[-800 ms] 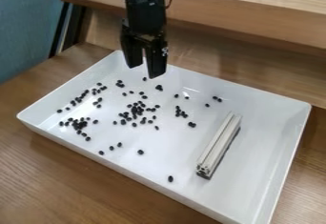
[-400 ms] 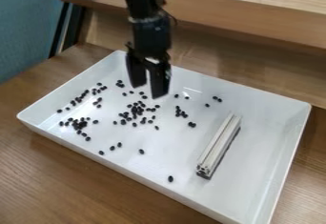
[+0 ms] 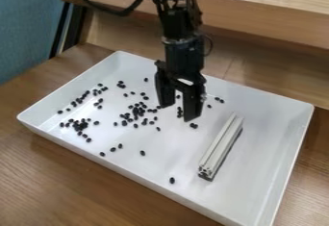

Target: Sweep into pile

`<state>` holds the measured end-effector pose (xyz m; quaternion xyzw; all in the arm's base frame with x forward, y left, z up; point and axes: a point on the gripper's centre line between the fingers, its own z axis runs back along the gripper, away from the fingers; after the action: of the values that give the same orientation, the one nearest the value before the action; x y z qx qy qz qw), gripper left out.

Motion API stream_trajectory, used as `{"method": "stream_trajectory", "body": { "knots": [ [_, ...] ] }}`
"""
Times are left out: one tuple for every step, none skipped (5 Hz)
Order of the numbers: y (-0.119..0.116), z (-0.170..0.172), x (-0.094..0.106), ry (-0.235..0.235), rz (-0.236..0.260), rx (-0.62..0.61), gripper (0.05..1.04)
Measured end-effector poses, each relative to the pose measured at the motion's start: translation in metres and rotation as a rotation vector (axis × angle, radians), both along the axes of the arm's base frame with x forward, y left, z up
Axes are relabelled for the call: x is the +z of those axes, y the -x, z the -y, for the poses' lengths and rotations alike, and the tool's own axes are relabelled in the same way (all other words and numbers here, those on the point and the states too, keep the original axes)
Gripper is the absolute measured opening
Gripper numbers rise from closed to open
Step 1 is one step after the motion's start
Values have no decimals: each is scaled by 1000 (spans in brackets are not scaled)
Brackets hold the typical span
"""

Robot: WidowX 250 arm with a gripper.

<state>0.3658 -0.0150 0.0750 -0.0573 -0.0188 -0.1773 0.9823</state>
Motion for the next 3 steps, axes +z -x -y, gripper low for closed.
{"method": "stream_trajectory", "body": {
  "knots": [
    [2,15,-2,-1,-17,91,1000],
    [4,19,-8,-8,-20,155,1001],
    [2,25,3,32,26,202,1000]
  ]
}}
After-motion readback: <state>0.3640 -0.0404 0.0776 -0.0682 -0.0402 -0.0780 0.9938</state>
